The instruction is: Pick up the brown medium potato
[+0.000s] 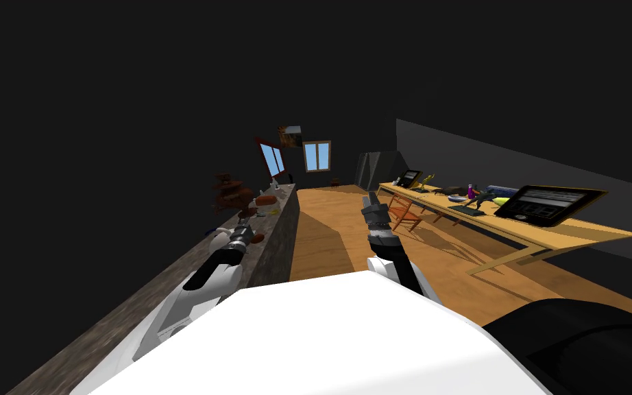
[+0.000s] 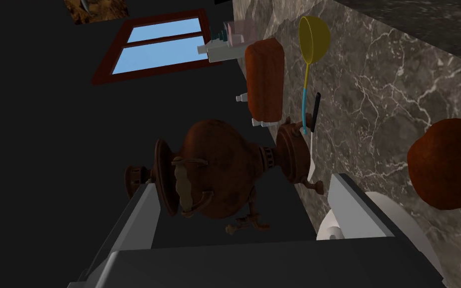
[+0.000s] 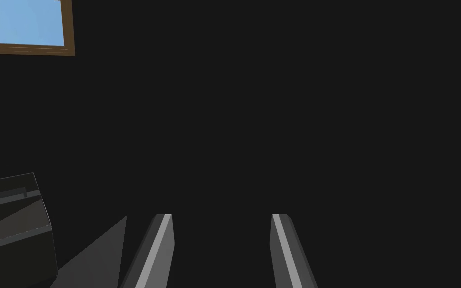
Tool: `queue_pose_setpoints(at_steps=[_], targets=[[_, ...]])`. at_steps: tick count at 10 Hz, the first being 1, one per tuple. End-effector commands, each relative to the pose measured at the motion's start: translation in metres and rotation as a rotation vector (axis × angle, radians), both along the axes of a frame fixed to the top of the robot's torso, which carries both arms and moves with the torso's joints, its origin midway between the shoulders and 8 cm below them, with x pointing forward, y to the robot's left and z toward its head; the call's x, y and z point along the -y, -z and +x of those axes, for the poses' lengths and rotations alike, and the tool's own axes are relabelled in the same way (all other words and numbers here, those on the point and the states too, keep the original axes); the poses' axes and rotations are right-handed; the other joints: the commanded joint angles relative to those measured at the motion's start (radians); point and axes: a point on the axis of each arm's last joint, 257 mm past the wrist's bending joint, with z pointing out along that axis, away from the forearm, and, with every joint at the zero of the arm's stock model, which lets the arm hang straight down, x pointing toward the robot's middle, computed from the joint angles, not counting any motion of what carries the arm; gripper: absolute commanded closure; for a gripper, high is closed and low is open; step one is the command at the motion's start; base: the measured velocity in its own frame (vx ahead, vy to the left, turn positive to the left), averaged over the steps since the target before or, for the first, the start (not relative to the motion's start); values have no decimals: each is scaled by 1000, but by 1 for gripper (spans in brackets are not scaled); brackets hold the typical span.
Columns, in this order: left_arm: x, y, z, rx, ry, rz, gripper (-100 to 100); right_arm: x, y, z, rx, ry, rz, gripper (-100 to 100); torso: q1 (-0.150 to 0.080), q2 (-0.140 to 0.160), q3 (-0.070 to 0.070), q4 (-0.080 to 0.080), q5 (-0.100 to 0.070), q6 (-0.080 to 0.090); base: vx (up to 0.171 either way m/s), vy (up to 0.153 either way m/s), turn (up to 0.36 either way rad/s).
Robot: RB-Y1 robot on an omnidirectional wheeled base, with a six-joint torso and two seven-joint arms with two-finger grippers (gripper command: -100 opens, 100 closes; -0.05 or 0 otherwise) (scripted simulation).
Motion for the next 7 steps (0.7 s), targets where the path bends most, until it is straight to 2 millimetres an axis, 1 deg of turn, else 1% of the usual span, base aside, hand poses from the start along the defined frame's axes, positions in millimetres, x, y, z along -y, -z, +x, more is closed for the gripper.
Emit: queue_pose_setpoints(at_steps=[1, 7], targets=[[-4, 11, -2, -45, -9, -16, -100, 0, 0, 0, 0, 0, 0, 0, 0, 0, 0, 0, 0, 0, 31, 25, 9], [-12, 50, -13, -198, -34, -67, -100, 0, 0, 0, 0, 0, 0, 0, 0, -1, 0, 0, 0, 0, 40, 21, 12]])
